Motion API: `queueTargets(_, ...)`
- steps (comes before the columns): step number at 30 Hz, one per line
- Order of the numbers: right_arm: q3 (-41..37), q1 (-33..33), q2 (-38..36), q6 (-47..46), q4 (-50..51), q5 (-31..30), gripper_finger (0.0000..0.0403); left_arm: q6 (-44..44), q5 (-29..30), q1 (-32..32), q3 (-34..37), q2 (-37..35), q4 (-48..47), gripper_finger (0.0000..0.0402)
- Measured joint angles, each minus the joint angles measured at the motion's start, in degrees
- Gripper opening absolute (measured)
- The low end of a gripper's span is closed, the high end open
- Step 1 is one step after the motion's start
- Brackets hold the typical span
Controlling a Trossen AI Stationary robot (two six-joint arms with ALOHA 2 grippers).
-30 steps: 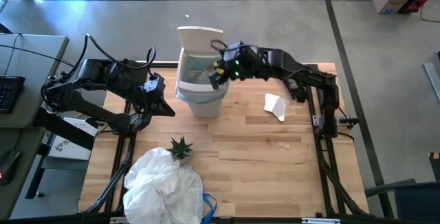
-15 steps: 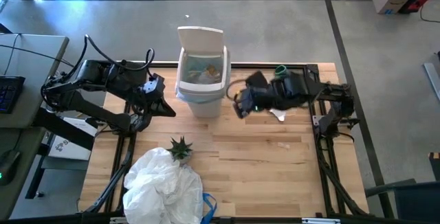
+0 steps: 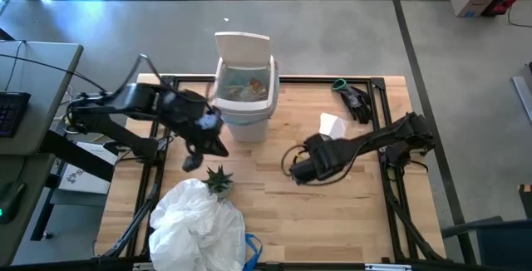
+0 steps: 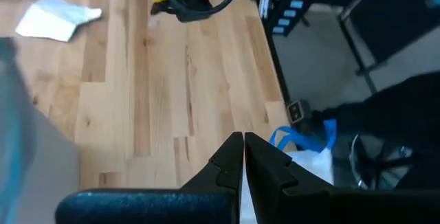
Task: Place trash/remove bag and relplace
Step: Put the white paper into the trash bin
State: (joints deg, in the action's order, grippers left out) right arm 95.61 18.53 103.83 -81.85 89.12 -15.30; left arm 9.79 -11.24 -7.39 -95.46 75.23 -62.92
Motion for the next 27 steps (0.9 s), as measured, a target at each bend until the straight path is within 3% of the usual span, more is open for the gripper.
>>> queueTargets(8, -11.8, 1.9, 0.0, -12.1, -0.8, 3.9, 0.0181, -3.9, -0.2, 0.4, 0.0, 5.8, 5.1, 0.0000)
queueTargets(16, -25.5, 6.6, -5.8, -25.8, -14.0, 5.7, 0.0181, -4.5, -3.5, 2.6, 0.0, 8.7, 8.0, 0.0000)
queueTargets(19, -32.1, 9.8, -11.0, -34.1, -15.1, 5.2, 0.0181, -4.5, -3.9, 2.6, 0.0, 9.3, 7.8, 0.0000)
queueTargets(22, -38.9, 11.5, -18.5, -41.9, -18.2, 0.1, 0.0181, -5.4, -4.0, 2.6, 0.0, 9.5, 8.2, 0.0000)
queueTargets(24, -43.9, 11.6, -23.9, -45.9, -21.9, -4.1, 0.0181, -5.5, -4.4, 2.6, 0.0, 9.7, 9.5, 0.0000)
queueTargets(27, -52.0, 9.5, -31.5, -47.7, -28.6, -5.6, 0.0181, -5.5, -5.6, 2.7, 0.0, 10.0, 11.3, 0.0000)
